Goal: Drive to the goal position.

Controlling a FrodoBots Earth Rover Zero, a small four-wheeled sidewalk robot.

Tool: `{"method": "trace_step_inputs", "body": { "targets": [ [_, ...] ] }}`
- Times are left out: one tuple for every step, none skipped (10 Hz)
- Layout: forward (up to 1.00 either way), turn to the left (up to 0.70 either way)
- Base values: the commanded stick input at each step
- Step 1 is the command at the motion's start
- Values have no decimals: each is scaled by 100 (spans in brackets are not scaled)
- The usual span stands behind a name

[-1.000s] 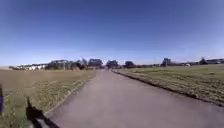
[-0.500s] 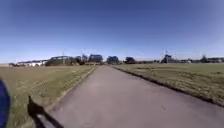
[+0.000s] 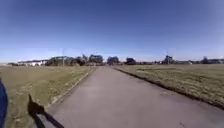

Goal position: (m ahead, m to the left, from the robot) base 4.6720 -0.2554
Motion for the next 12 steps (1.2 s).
{"method": "trace_step_inputs", "body": {
  "targets": [
    [70, 0],
    [70, 0],
    [70, 0],
    [70, 0],
    [70, 0],
    [70, 0],
    [70, 0],
    [70, 0],
    [70, 0],
    [70, 0],
    [70, 0],
    [70, 0]
  ]
}}
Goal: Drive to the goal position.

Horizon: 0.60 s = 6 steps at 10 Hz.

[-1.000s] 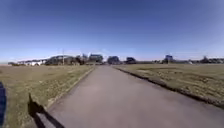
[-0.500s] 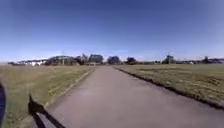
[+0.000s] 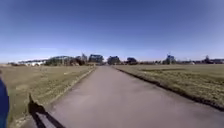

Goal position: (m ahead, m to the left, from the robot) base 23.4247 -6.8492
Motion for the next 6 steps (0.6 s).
{"method": "trace_step_inputs", "body": {
  "targets": [
    [70, 0],
    [70, 0],
    [70, 0],
    [70, 0],
    [70, 0],
    [70, 0]
  ]
}}
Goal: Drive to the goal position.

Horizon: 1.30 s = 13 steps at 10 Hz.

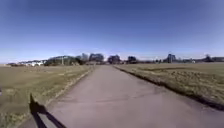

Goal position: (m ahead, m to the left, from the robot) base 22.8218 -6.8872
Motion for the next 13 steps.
{"method": "trace_step_inputs", "body": {
  "targets": [
    [70, 0],
    [70, 0],
    [70, 0],
    [70, 0],
    [70, 0],
    [70, 0],
    [70, 0],
    [70, 0],
    [70, 0],
    [70, 0],
    [70, 0],
    [70, 0],
    [70, 0]
  ]
}}
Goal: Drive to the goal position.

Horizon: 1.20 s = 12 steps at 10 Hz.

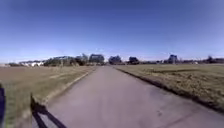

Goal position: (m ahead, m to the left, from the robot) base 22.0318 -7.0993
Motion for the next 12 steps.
{"method": "trace_step_inputs", "body": {
  "targets": [
    [70, 0],
    [70, 0],
    [70, 0],
    [70, 0],
    [70, 0],
    [70, 0],
    [70, 0],
    [57, 0],
    [70, 0],
    [70, 0],
    [70, 0],
    [55, 0]
  ]
}}
